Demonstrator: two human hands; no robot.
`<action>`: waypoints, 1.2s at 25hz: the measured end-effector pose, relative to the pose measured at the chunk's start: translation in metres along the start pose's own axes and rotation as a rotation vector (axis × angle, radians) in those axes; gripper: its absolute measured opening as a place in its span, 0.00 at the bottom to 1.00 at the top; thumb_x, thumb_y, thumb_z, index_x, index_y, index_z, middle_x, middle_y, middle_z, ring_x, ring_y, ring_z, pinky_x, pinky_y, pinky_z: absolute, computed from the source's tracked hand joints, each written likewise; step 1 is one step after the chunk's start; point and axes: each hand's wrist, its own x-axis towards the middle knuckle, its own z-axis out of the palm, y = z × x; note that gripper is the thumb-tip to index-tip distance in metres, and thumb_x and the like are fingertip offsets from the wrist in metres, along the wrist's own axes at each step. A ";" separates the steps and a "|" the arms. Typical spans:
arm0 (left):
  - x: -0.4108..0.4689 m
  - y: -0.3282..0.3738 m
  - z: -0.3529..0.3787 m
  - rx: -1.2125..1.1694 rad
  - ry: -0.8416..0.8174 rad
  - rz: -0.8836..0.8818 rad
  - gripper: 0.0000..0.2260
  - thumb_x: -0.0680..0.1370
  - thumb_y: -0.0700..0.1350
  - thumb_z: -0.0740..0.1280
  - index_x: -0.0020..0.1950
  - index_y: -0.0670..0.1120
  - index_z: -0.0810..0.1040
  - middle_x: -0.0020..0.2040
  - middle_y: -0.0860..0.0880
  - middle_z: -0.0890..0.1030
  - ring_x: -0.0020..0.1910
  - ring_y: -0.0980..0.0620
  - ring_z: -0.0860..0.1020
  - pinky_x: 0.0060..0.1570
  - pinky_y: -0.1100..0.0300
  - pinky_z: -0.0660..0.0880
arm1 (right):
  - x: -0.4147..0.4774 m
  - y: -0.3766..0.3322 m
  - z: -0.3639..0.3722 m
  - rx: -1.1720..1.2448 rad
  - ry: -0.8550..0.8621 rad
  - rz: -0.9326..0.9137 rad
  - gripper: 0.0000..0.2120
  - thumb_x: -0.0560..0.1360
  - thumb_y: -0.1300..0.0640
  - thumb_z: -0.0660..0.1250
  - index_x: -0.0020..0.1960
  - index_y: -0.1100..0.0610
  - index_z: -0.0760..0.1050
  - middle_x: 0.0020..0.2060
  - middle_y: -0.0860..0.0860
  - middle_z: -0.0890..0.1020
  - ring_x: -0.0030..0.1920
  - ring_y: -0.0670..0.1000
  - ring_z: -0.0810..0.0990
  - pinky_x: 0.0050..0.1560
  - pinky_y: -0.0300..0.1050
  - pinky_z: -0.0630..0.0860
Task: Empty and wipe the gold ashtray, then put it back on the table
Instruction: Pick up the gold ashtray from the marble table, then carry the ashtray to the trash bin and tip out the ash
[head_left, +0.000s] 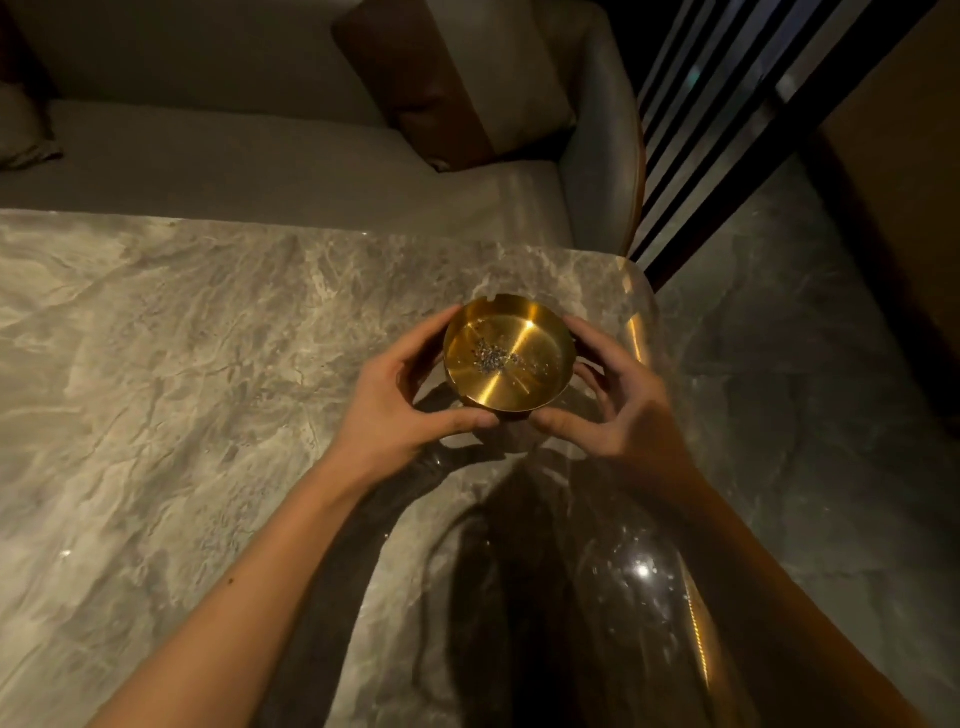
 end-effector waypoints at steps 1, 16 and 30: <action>0.000 0.000 0.001 -0.003 -0.003 0.008 0.43 0.60 0.41 0.82 0.72 0.51 0.69 0.68 0.57 0.75 0.71 0.58 0.73 0.71 0.62 0.68 | -0.001 0.000 -0.002 -0.003 -0.016 -0.002 0.40 0.65 0.50 0.77 0.72 0.53 0.64 0.67 0.44 0.73 0.69 0.45 0.73 0.68 0.45 0.72; 0.040 -0.012 0.212 -0.099 -0.019 -0.176 0.38 0.65 0.30 0.76 0.72 0.46 0.68 0.67 0.54 0.78 0.71 0.53 0.73 0.73 0.55 0.68 | -0.055 0.096 -0.182 0.199 0.100 0.097 0.39 0.64 0.48 0.78 0.71 0.55 0.68 0.66 0.50 0.77 0.68 0.51 0.75 0.68 0.56 0.73; 0.050 -0.102 0.465 -0.117 -0.051 -0.605 0.31 0.73 0.35 0.73 0.72 0.54 0.67 0.62 0.59 0.78 0.63 0.64 0.77 0.60 0.69 0.74 | -0.155 0.292 -0.328 0.383 0.167 0.527 0.29 0.67 0.57 0.74 0.67 0.50 0.70 0.59 0.40 0.78 0.60 0.36 0.78 0.61 0.34 0.75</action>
